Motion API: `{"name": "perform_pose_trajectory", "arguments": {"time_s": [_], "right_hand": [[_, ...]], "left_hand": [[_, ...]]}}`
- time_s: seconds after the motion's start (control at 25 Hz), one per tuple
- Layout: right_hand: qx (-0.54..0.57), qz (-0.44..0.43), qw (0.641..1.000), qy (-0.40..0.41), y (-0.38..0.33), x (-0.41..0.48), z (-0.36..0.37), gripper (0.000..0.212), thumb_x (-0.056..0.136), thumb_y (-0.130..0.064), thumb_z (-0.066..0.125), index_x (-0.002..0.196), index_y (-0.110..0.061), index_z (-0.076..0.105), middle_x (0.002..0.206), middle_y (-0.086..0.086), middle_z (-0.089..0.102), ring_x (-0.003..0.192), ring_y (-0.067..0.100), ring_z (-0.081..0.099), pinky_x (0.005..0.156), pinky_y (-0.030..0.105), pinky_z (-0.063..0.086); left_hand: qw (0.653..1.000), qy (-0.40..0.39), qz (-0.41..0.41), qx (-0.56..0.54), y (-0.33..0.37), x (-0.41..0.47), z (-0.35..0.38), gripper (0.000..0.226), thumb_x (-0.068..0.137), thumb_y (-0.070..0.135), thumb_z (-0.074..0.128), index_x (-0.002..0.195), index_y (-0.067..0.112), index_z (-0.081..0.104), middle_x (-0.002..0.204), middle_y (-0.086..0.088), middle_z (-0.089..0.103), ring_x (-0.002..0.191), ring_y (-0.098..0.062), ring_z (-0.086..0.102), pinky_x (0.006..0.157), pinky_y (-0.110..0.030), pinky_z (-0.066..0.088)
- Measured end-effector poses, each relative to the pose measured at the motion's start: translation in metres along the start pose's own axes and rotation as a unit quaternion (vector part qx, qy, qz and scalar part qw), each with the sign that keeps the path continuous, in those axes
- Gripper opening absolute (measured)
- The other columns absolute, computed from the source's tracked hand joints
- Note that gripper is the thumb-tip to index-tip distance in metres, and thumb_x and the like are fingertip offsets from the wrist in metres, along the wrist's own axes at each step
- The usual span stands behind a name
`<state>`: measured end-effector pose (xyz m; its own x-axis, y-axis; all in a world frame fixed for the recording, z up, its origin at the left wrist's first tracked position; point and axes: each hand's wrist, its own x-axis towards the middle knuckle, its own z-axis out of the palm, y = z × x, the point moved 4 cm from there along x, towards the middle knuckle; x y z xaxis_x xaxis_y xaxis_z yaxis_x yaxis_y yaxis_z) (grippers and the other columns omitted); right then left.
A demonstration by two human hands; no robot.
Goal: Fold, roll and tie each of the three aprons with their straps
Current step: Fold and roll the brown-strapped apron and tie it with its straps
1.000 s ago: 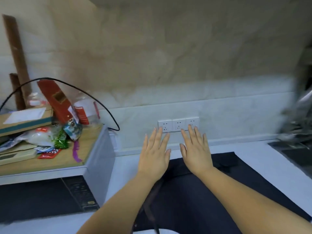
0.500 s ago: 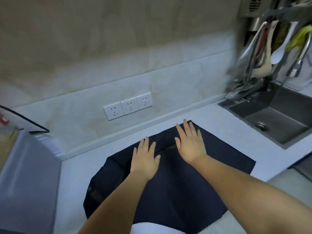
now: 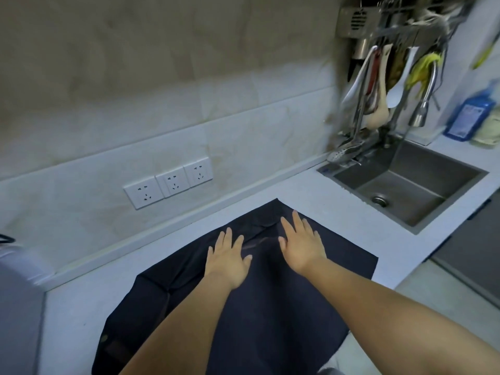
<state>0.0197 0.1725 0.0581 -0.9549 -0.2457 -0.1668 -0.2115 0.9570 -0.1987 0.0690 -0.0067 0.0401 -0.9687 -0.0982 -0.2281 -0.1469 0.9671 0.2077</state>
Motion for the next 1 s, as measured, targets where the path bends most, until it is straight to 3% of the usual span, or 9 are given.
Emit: {"name": "perform_pose_trajectory", "arguments": {"time_s": [0.2, 0.48, 0.64, 0.72, 0.84, 1.0], "right_hand": [[-0.027, -0.027, 0.992, -0.116, 0.013, 0.044, 0.02, 0.061, 0.102, -0.045, 0.026, 0.155, -0.026, 0.004, 0.162, 0.004, -0.011, 0.149, 0.031, -0.001, 0.118, 0.052, 0.013], [-0.142, -0.151, 0.949, -0.237, 0.055, 0.1, 0.082, 0.07, 0.097, -0.058, 0.029, 0.155, -0.028, 0.004, 0.162, 0.005, -0.011, 0.148, 0.032, -0.008, 0.119, 0.053, 0.004], [-0.143, -0.201, 0.955, -0.166, 0.082, 0.113, 0.119, 0.07, 0.096, -0.063, 0.016, 0.154, -0.029, -0.001, 0.162, 0.005, -0.012, 0.148, 0.029, -0.013, 0.119, 0.052, -0.001], [-0.13, -0.207, 0.964, -0.101, 0.086, 0.109, 0.138, 0.07, 0.094, -0.062, 0.007, 0.155, -0.027, 0.009, 0.162, 0.009, -0.001, 0.149, 0.03, -0.003, 0.119, 0.053, 0.005], [-0.09, -0.195, 0.976, -0.037, 0.089, 0.105, 0.158, 0.067, 0.095, -0.058, 0.014, 0.149, -0.024, 0.033, 0.158, 0.011, 0.024, 0.147, 0.032, 0.018, 0.115, 0.053, 0.012], [-0.073, -0.209, 0.974, 0.047, 0.093, 0.105, 0.162, 0.066, 0.094, -0.058, 0.016, 0.15, -0.026, 0.029, 0.158, 0.008, 0.022, 0.148, 0.029, 0.013, 0.117, 0.051, 0.01]], "left_hand": [[0.998, -0.023, -0.056, -0.022, 0.0, 0.024, 0.023, 0.062, 0.102, 0.05, 0.03, 0.156, 0.028, 0.008, 0.163, -0.002, -0.012, 0.15, -0.024, -0.01, 0.121, -0.049, 0.007], [0.964, -0.064, -0.237, -0.1, 0.017, 0.055, 0.101, 0.063, 0.1, 0.056, 0.026, 0.155, 0.033, 0.004, 0.162, 0.0, -0.018, 0.149, -0.03, -0.013, 0.118, -0.059, 0.007], [0.953, -0.02, -0.287, -0.089, 0.032, 0.063, 0.139, 0.066, 0.096, 0.065, 0.015, 0.153, 0.039, -0.005, 0.161, 0.002, -0.022, 0.147, -0.025, -0.023, 0.114, -0.064, -0.006], [0.957, 0.009, -0.288, -0.04, 0.032, 0.062, 0.153, 0.068, 0.093, 0.068, 0.005, 0.152, 0.039, -0.01, 0.161, 0.001, -0.023, 0.146, -0.024, -0.026, 0.113, -0.064, -0.013], [0.96, 0.047, -0.275, -0.007, 0.025, 0.065, 0.165, 0.07, 0.09, 0.069, 0.001, 0.152, 0.039, -0.011, 0.161, 0.001, -0.022, 0.146, -0.023, -0.027, 0.113, -0.062, -0.015], [0.962, 0.072, -0.262, 0.012, 0.023, 0.068, 0.171, 0.069, 0.089, 0.069, -0.002, 0.15, 0.04, -0.014, 0.16, 0.002, -0.023, 0.145, -0.022, -0.029, 0.114, -0.061, -0.015]]}}
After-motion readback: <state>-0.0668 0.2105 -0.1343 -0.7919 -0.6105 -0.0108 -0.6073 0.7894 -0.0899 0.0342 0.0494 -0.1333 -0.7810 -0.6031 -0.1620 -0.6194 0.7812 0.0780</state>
